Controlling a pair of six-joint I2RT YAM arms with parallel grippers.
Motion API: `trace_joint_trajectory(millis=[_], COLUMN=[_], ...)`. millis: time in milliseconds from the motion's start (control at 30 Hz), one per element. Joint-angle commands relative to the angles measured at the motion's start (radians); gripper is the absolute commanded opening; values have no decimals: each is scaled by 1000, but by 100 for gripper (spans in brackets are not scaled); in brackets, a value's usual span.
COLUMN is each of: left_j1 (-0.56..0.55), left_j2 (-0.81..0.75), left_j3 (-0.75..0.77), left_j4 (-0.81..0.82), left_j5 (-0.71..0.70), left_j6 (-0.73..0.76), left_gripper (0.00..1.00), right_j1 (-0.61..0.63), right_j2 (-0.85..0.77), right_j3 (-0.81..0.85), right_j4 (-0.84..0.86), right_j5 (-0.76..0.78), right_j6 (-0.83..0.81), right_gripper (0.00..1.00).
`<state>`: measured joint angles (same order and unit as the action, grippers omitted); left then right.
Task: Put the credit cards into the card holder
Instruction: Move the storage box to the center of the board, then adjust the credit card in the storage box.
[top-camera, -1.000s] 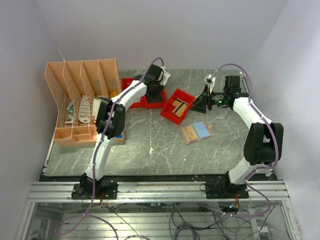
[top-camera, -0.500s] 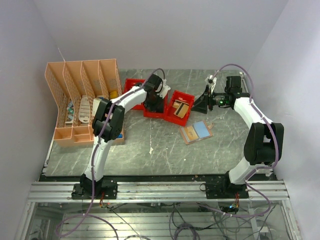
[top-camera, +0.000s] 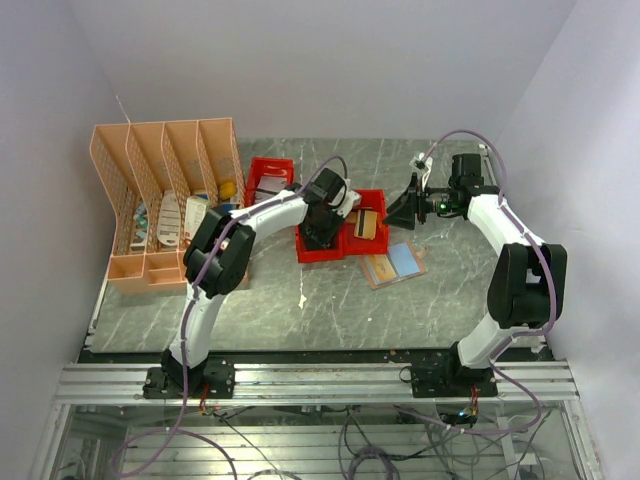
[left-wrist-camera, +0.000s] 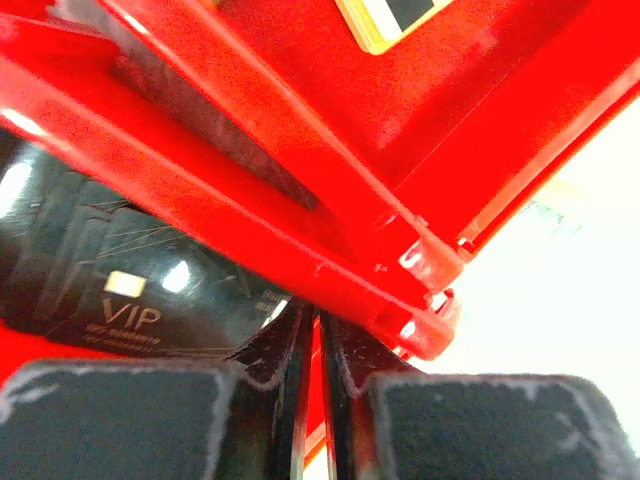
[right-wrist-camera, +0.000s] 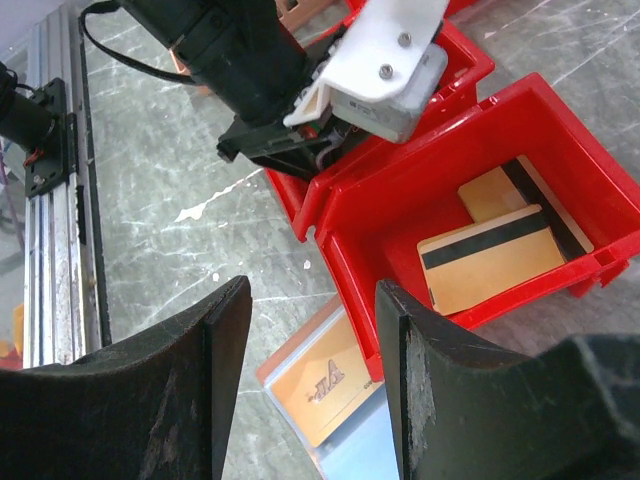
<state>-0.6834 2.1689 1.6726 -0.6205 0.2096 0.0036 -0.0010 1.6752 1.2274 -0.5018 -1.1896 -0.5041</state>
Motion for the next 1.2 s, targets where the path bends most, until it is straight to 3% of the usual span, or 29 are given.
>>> trace_joint_trajectory(millis=[0,233,300,467,767,1000,1167], left_j1=[12,82,89,108,117,119,120], left_j2=[-64,56,88,122,193,185,152], left_j3=[68,237,277,308,378,328,290], left_j4=[-19,-194,-228,-227,-288,-295,-251], left_j5=[-95,8,40,65,112,134,69], left_j6=[84,243,275,316,364,349,336], left_gripper=[21,35,48,57,59,57,59], right_j1=[-9,-16,-15,-17,-17,-16,-16], right_j2=[13,12,17,25,31,36,34], right_j3=[15,12,15,20,21,22,22], right_j4=[-16,-15,-21,-31,-32,-30,-30], right_j5=[-13,-13,-14,-18,-21,-24,-30], right_j6=[-21,-22,-25,-33,-31,-29,-28], right_gripper=[52,52,53,52,52,52,52])
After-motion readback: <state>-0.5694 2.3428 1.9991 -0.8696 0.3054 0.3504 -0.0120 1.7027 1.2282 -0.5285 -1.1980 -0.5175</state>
